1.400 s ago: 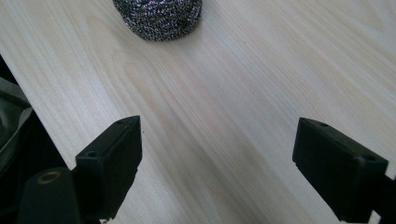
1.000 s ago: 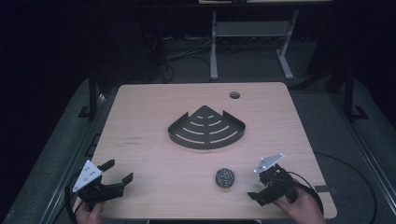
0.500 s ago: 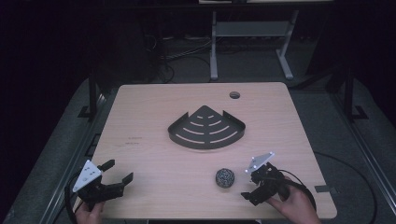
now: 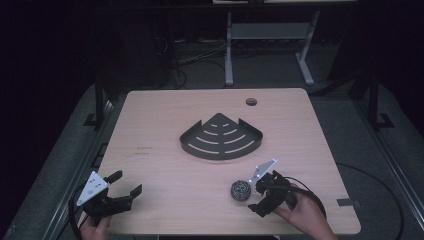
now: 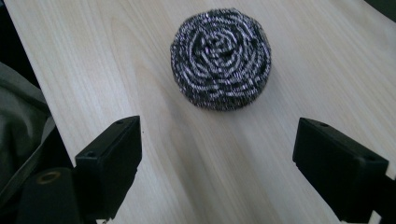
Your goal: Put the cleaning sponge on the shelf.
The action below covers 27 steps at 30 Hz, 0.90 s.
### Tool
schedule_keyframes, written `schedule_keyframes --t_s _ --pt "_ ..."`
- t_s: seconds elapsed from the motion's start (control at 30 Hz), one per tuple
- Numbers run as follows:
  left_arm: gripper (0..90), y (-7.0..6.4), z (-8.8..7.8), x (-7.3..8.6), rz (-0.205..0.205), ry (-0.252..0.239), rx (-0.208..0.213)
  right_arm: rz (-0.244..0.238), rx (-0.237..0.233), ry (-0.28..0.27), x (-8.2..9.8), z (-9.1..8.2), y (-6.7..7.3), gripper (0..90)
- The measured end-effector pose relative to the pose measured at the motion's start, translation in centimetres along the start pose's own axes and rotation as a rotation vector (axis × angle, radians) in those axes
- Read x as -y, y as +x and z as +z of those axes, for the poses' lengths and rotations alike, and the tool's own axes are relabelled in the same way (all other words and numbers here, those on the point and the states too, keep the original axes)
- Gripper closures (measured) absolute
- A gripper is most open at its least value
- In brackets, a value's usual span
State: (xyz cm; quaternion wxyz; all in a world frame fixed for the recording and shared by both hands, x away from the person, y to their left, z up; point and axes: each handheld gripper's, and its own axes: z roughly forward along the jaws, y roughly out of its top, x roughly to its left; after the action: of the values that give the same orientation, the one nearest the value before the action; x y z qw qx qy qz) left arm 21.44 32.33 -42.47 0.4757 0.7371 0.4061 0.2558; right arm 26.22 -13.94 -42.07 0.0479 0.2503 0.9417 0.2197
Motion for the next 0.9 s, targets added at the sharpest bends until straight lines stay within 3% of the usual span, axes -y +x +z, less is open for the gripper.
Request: schedule_keyframes --t_s 0.3,0.9 --pt "13.2 0.1 0.0 0.0 -0.002 0.000 0.002 -0.037 -0.005 0.039 -1.8 1.1 0.1 14.6" --pt "13.2 0.1 0.0 0.0 -0.003 -0.002 0.001 -0.048 -0.020 0.064 -3.5 2.8 -0.1 14.6"
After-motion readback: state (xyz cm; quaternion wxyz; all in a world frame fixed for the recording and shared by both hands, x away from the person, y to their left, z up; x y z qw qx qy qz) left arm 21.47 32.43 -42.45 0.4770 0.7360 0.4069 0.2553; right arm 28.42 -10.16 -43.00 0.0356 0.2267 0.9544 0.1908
